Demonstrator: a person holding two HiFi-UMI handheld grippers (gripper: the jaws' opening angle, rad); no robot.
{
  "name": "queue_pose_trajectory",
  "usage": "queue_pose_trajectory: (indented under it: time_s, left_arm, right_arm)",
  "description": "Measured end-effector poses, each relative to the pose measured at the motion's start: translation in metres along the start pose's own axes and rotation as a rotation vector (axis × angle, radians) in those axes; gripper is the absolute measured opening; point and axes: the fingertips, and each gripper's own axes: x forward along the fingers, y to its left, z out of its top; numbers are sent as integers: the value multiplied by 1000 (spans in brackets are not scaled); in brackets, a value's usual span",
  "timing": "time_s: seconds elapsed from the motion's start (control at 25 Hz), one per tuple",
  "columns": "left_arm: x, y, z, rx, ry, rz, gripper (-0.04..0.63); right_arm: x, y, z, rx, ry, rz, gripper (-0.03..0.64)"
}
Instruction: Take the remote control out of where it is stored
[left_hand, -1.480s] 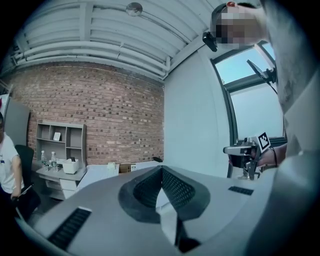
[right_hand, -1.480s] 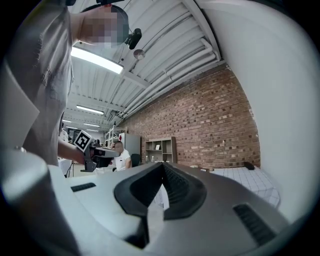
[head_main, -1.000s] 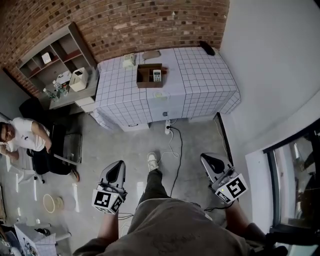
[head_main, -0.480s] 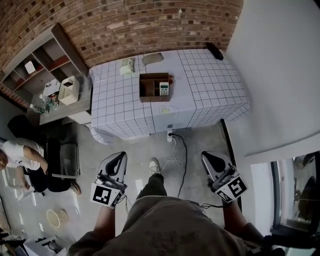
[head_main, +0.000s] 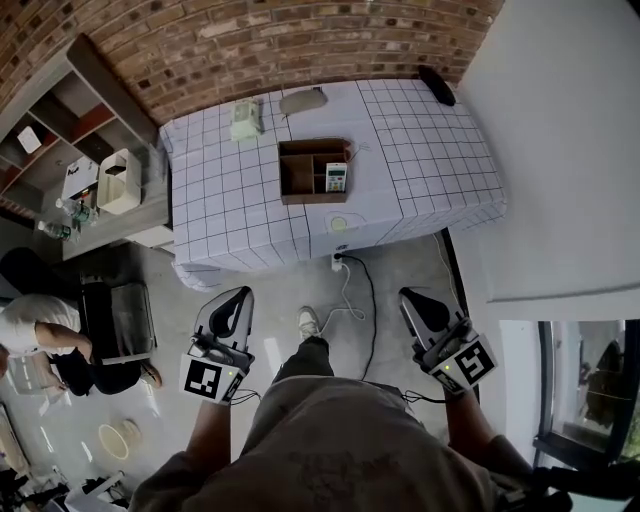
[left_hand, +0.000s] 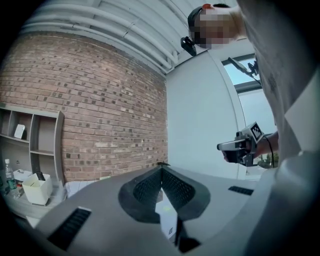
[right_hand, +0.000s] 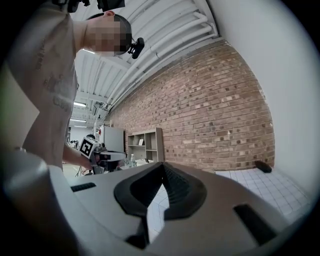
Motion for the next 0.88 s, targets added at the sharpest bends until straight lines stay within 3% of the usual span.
queue_pose_trajectory:
  time_s: [0.44, 0.88]
  left_arm:
    - [46, 68, 14, -21, -19, -57, 5]
    - [61, 98, 14, -35, -32, -75, 5]
  right_arm:
    - [91, -15, 12, -3, 16, 10, 11]
    - [123, -18, 14, -25, 48, 8, 11]
